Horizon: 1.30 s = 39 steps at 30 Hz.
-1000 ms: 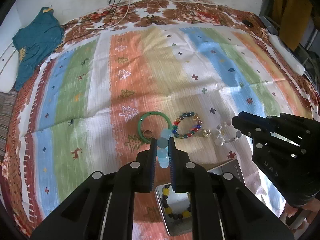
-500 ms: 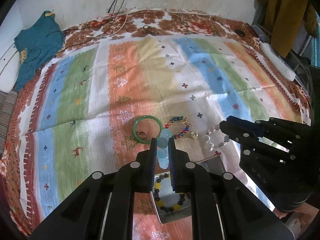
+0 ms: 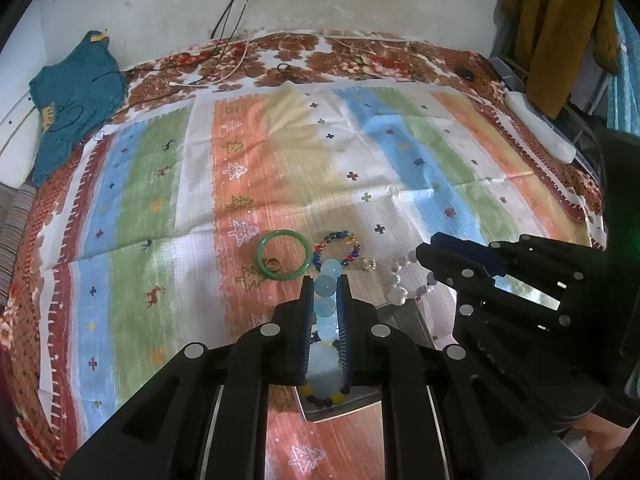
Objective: Organize jewelry
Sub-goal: 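Carry the turquoise and pearl bracelets in both grippers over the tin, then open both grippers to drop the bracelets into the tin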
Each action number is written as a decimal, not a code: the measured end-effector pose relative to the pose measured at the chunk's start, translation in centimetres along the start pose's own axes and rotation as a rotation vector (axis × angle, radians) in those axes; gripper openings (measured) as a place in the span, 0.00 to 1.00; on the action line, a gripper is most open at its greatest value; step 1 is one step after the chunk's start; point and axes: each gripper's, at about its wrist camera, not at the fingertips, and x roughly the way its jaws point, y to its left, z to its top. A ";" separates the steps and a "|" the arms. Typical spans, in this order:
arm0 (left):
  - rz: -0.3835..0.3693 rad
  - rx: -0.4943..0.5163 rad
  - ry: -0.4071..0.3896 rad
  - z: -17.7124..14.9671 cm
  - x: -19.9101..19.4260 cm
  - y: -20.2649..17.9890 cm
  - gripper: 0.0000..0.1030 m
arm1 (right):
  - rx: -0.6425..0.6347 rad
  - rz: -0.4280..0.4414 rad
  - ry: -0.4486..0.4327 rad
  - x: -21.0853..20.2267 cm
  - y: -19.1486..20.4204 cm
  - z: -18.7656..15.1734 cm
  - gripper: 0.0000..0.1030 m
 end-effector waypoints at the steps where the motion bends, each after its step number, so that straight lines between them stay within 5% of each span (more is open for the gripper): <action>1: -0.002 -0.002 -0.002 -0.1 -0.2 0.0 0.11 | -0.001 0.000 0.001 -0.1 0.0 -0.1 0.11; 25: -0.016 0.000 -0.002 -2.8 -2.3 -0.4 0.12 | -0.005 0.018 0.031 -1.9 0.4 -3.1 0.11; 28: -0.010 -0.004 -0.012 -2.9 -2.6 -0.3 0.23 | -0.008 -0.007 0.042 -1.8 0.3 -3.2 0.14; 31: 0.022 -0.008 -0.015 -2.9 -2.5 0.2 0.23 | 0.002 -0.026 0.045 -1.7 -0.1 -3.3 0.31; 39: 0.065 -0.051 -0.003 -2.5 -1.6 1.8 0.37 | 0.023 -0.039 0.096 0.0 -0.9 -3.3 0.35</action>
